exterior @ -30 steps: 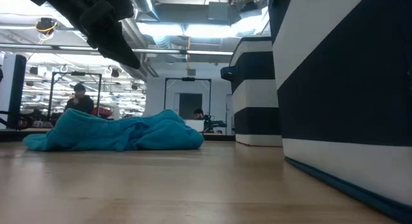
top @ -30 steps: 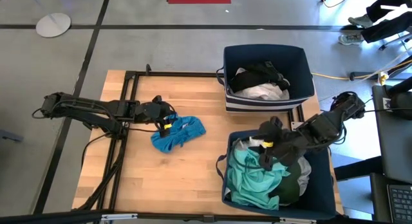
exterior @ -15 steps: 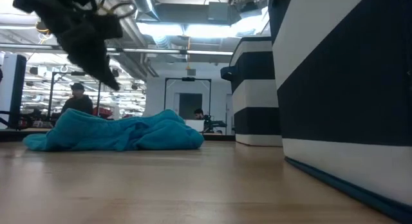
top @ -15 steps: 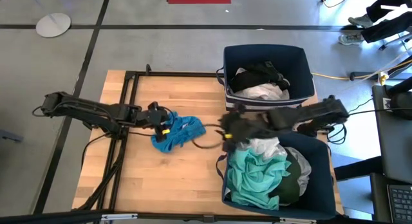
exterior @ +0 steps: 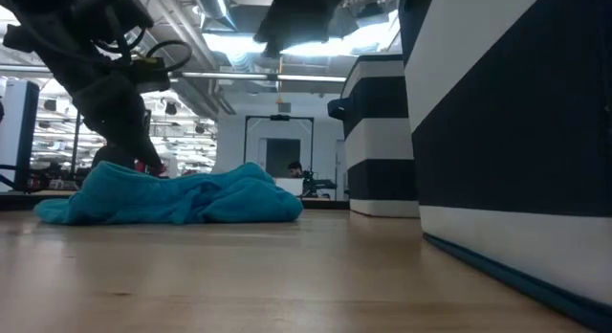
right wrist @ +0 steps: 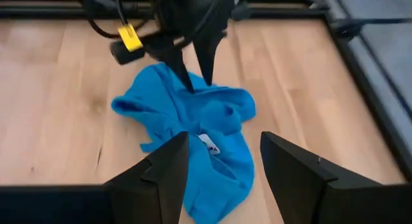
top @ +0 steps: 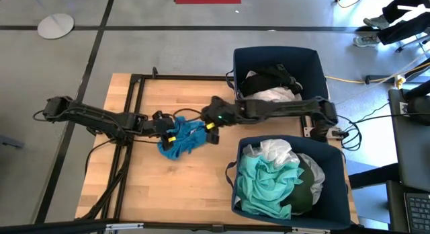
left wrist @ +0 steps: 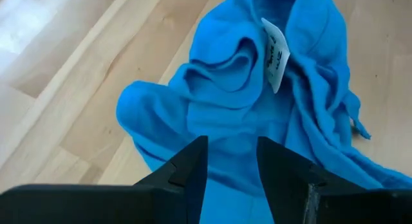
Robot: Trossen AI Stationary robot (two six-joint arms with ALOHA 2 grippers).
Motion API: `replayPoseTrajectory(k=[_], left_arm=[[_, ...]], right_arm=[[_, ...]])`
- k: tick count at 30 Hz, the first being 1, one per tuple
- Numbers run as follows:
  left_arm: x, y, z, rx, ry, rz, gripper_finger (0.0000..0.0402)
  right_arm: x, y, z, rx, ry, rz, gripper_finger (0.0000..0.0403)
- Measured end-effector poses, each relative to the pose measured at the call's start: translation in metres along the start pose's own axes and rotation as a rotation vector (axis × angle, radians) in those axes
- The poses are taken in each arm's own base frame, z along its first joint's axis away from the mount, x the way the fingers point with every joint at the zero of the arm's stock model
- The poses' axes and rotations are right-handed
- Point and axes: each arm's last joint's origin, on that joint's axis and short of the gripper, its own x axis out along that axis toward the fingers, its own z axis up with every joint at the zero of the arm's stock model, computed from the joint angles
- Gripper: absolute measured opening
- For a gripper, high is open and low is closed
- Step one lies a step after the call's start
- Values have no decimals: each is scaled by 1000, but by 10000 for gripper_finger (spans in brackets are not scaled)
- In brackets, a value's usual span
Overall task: Sort clothes
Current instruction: Put the blue shorts into the bottom blue laundry organizer
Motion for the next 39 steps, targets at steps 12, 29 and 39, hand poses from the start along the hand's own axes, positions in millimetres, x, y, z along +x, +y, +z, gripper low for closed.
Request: replayPoseTrajectory(k=[12, 29, 39], left_arm=[[11, 6, -25, -75, 59, 27, 125], [28, 10, -53, -215, -73, -41, 125], [30, 10, -55, -208, -90, -53, 125]], right_arm=[[101, -7, -44, -98, 125, 146, 195], [185, 0, -99, -130, 187, 82, 195], [199, 2, -116, -127, 236, 113, 140]])
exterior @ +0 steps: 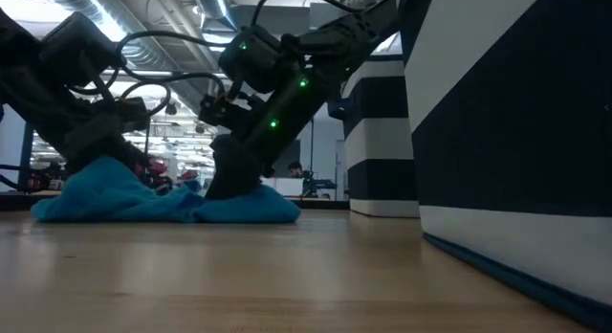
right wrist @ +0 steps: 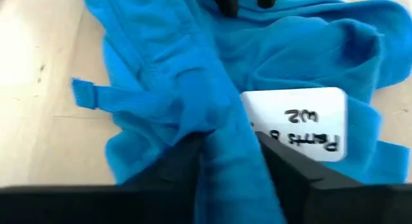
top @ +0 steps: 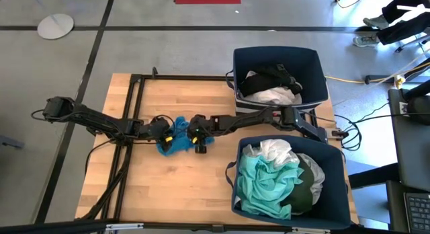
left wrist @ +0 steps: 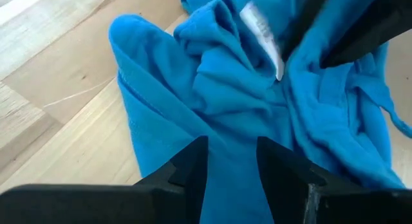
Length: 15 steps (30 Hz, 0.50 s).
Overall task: Sort clothes
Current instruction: Put the blue shorts into the bottom blue laundry organizer
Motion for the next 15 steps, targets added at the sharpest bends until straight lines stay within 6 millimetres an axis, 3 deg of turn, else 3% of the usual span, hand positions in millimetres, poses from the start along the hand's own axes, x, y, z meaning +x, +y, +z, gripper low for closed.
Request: replayPoseTrajectory(k=[4, 6, 11, 15], left_arm=[[0, 0, 0, 6, -1, -1, 125], [0, 0, 0, 12, -1, -1, 125], [0, 0, 0, 26, 7, 4, 125], [-1, -2, 4, 29, -6, -4, 125]], right_arm=[[0, 1, -1, 14, 5, 1, 45], [0, 1, -1, 18, 7, 2, 17], [-4, 5, 1, 8, 12, -6, 38], [-21, 14, 7, -37, 42, -62, 17]])
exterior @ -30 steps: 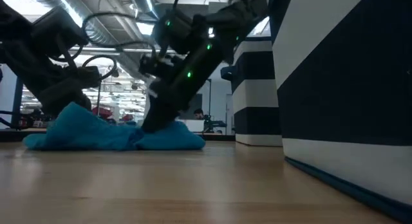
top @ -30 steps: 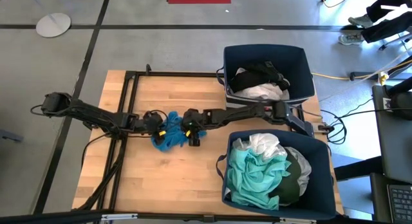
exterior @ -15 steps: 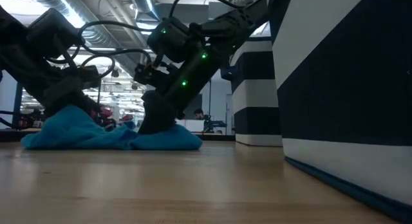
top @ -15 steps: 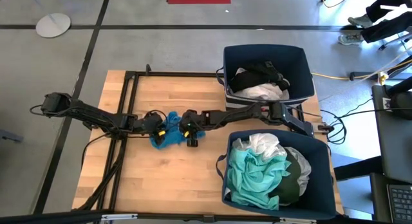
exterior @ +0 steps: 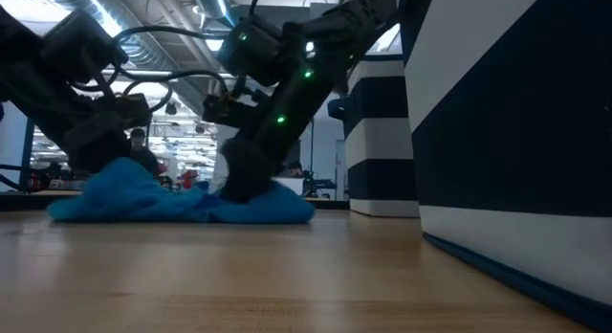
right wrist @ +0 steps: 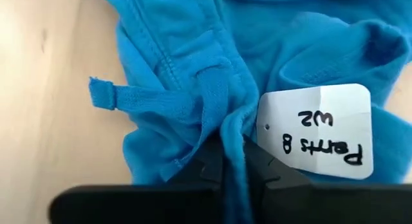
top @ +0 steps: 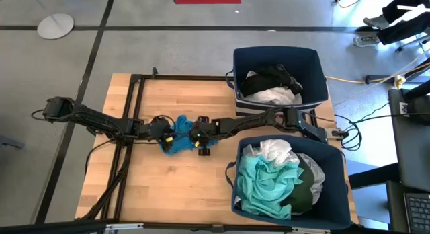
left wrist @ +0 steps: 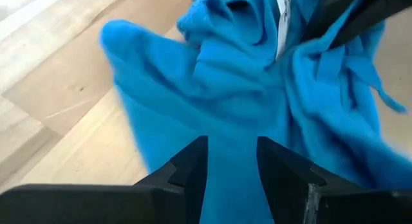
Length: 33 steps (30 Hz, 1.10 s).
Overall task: Sort clothes
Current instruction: Put the blue shorts into the bottom blue laundry organizer
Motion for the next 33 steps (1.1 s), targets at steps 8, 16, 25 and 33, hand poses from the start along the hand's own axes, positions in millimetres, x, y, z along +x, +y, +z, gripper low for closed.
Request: replayPoseTrajectory(k=[8, 16, 25, 33], left_arm=[[-7, -2, 9, 34, -3, -3, 125], [-10, -3, 12, 35, -32, -18, 125], [-10, -3, 12, 14, -31, -20, 125], [-10, -3, 12, 10, -35, -23, 125]], right_arm=[[-68, 12, 20, -68, 26, -150, 24], [-150, 17, 38, -79, -62, -265, 15], [-258, 14, 50, 20, -304, -324, 14], [-357, 22, 40, 79, -499, -347, 24]])
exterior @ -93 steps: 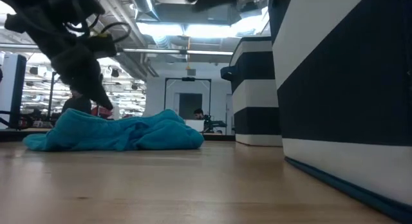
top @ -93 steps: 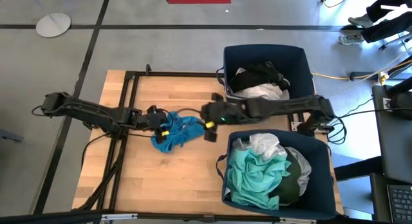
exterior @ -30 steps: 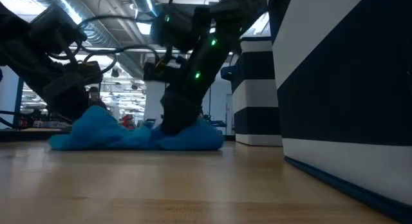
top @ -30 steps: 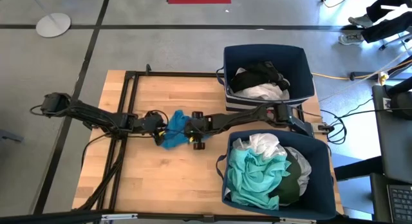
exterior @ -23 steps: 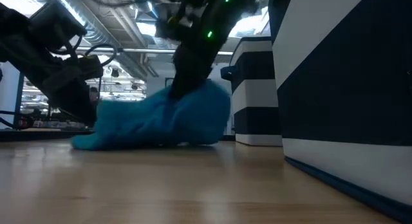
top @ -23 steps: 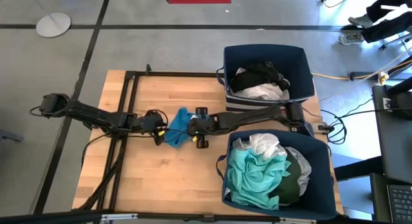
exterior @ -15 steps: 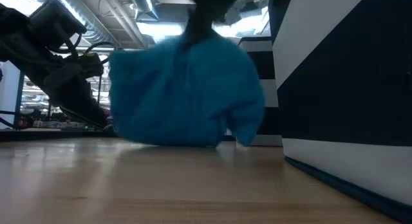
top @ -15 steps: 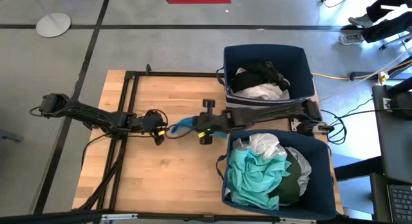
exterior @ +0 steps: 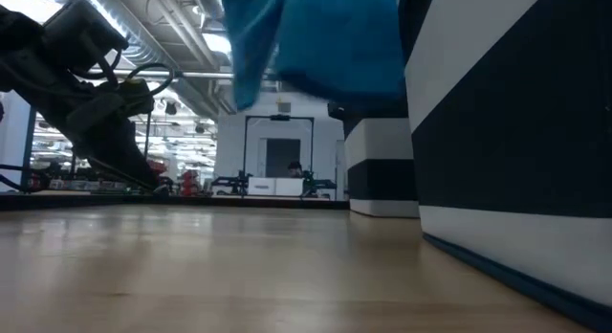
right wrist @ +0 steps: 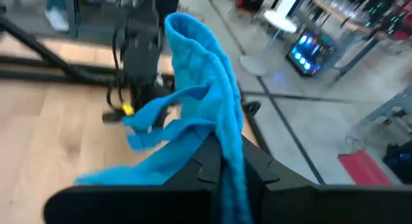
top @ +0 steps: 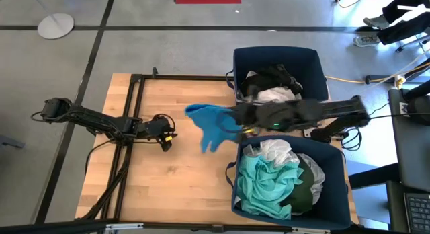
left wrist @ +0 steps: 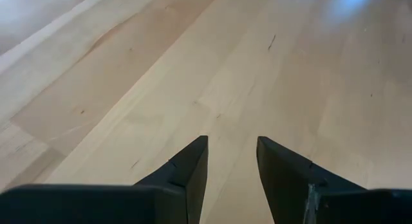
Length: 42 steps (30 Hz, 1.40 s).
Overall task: Sort clothes
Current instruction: Put the blue shorts into the bottom blue laundry organizer
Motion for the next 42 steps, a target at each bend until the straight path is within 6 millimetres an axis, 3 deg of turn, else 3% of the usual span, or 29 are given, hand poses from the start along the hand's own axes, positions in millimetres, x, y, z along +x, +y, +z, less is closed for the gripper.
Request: replayPoseTrajectory(k=[12, 20, 27, 34, 38, 42], left_arm=[[0, 0, 0, -7, 2, 1, 125], [0, 0, 0, -17, 2, 2, 125], [0, 0, 0, -20, 2, 2, 125], [0, 0, 0, -27, 3, 2, 125], [0, 0, 0, -32, 3, 2, 125], [0, 0, 0, -46, 3, 2, 125]], right_arm=[[-122, -18, 48, 108, -185, 135, 27], [-177, -25, 50, 217, -178, 202, 27], [-198, -11, 40, 228, -138, 228, 27], [-217, 3, 31, 330, -76, 381, 27], [-221, 24, 12, 407, 71, 404, 27], [-212, 52, -19, 443, 241, 289, 27]])
